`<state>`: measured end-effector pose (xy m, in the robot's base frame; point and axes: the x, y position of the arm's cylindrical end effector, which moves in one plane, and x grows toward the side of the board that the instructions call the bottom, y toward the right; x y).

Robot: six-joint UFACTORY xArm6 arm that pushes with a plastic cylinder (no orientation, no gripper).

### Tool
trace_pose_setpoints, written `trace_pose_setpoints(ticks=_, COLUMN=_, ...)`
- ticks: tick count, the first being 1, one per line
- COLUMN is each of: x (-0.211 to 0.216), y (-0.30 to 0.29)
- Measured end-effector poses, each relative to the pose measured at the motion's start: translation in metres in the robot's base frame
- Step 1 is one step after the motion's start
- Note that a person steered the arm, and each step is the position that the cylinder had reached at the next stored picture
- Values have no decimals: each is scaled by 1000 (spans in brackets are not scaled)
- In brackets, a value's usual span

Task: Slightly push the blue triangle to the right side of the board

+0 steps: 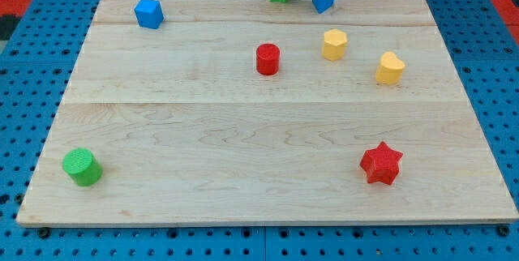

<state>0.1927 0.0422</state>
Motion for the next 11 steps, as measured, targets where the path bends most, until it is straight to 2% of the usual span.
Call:
trace_pose_setpoints(ticks=1, x=39, y=-53)
trace_pose_setpoints(ticks=2, x=87, y=-74)
trace_pose_setpoints(ticks=3, x=33, y=-72)
trace_pose_setpoints(ticks=4, x=-1, y=-111)
trace_pose_setpoints(ticks=5, x=-1, y=-115)
trace_pose_setpoints(ticks=6, x=-1, y=-101)
trace_pose_setpoints(ticks=7, x=24, y=-61)
trace_pose_setpoints(ticks=8, x=75, y=-20)
trace_pose_setpoints(ticks=9, x=50, y=-30)
trace_pose_setpoints(ticks=10, x=8, y=-8)
trace_pose_setpoints(ticks=11, x=2, y=43)
